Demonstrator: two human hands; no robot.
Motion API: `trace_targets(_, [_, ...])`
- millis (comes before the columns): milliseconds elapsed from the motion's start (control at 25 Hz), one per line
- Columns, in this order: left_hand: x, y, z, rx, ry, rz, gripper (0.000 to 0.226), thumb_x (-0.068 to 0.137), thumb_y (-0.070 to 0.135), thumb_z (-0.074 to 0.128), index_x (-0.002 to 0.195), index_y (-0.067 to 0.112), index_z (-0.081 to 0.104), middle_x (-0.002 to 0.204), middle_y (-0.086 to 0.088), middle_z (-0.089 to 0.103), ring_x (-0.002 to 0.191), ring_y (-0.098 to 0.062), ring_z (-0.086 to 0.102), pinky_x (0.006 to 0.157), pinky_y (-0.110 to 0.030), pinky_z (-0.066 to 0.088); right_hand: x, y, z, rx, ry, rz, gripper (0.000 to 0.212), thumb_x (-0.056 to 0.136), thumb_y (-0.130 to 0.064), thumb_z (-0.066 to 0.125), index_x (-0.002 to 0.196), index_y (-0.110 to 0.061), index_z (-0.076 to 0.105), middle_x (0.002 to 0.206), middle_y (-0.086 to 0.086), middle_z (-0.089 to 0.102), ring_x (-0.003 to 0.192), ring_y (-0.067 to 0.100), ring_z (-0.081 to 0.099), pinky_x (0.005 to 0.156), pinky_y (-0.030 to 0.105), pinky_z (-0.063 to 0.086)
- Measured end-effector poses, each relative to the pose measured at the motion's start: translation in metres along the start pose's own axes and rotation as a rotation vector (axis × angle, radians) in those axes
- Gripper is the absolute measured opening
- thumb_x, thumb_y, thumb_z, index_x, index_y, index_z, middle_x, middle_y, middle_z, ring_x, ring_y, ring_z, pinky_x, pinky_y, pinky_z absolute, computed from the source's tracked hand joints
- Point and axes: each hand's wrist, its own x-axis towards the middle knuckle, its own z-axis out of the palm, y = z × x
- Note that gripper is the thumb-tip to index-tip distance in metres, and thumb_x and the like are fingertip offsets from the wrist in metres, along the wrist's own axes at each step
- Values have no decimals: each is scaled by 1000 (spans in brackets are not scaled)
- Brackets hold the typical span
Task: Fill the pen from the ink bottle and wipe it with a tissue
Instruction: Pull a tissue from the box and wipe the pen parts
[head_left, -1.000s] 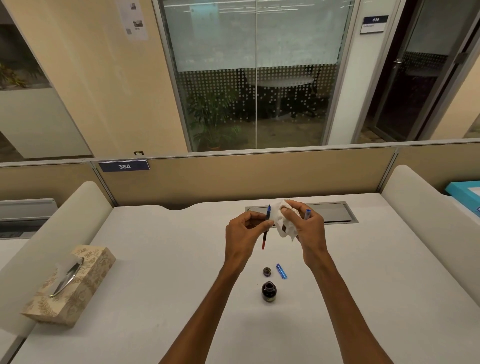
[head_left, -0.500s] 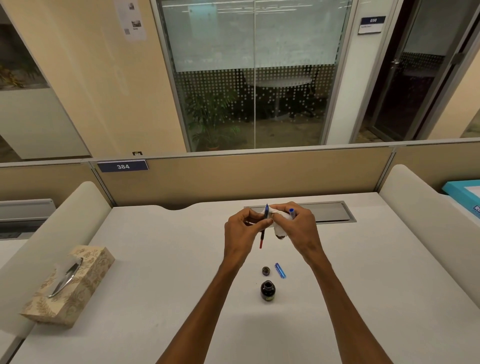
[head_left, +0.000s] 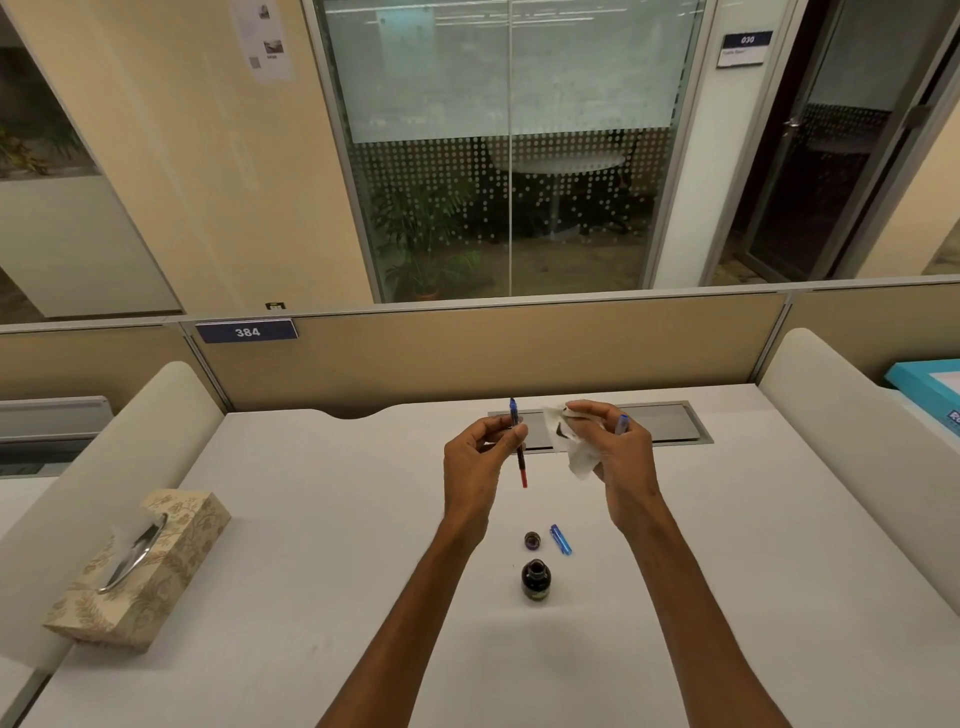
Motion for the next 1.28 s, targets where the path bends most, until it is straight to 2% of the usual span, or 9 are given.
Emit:
trace_targets(200, [0,0,0,-8,-3,18,27,88,20,75,113,11,73,101,-2,77,88,-8,73,72,-9,52,2,2,-9,136,-99,109,34,93,6,48,118,-4,68,113,8,72,50,5,48,40,11,38])
trace_targets(280, [0,-1,0,-15,-8,7,28,88,20,74,114,11,72,103,-3,76,93,-11,73,73,-10,54,4,5,-11,176,-137,155,41,89,11,53,123,-11,66,119,3,69,83,9,66,63,13,55])
trace_targets(360, [0,-2,2,-10,-16,2,30,88,20,74,116,11,71,105,-3,76,97,-15,72,77,-14,56,5,7,-9,170,-88,146,39,87,6,64,120,-15,67,118,0,70,105,16,65,84,21,54])
trace_targets(520, [-4,-1,8,14,-58,-11,26,88,22,73,113,16,72,106,-1,76,100,-14,71,90,-23,56,5,9,-3,158,38,137,28,89,-6,67,116,-10,69,106,3,72,98,13,64,84,22,47])
trace_targets(640, [-7,-2,11,0,-105,-20,20,87,22,74,107,22,73,104,5,77,98,-8,72,91,-23,54,5,10,-4,163,6,155,26,88,-14,69,114,-12,71,109,13,73,69,13,57,51,18,42])
trace_targets(760, [-8,-2,14,-7,-167,-37,21,88,19,73,109,22,74,102,10,78,98,-4,72,97,-26,54,5,10,-3,187,-25,173,37,85,-26,71,120,-15,69,115,13,73,91,21,63,33,14,31])
trace_targets(880, [-11,0,18,-32,-231,-30,20,89,16,71,103,29,73,97,16,78,99,-5,73,97,-26,55,0,9,6,77,-36,226,25,87,-32,70,109,-21,73,115,9,73,109,19,61,52,18,46])
trace_targets(1000, [-11,0,19,-91,-245,-28,19,88,18,70,104,28,74,105,7,78,106,-15,72,96,-28,55,-6,12,11,11,-64,270,13,93,-29,63,99,-23,74,108,4,73,110,17,61,77,31,44])
trace_targets(1280, [-8,-4,15,-138,-150,-66,23,91,16,68,113,18,73,109,0,76,106,-19,71,91,-26,57,-4,11,10,-120,-158,279,21,90,-33,67,104,-18,71,103,5,74,103,19,64,83,37,42])
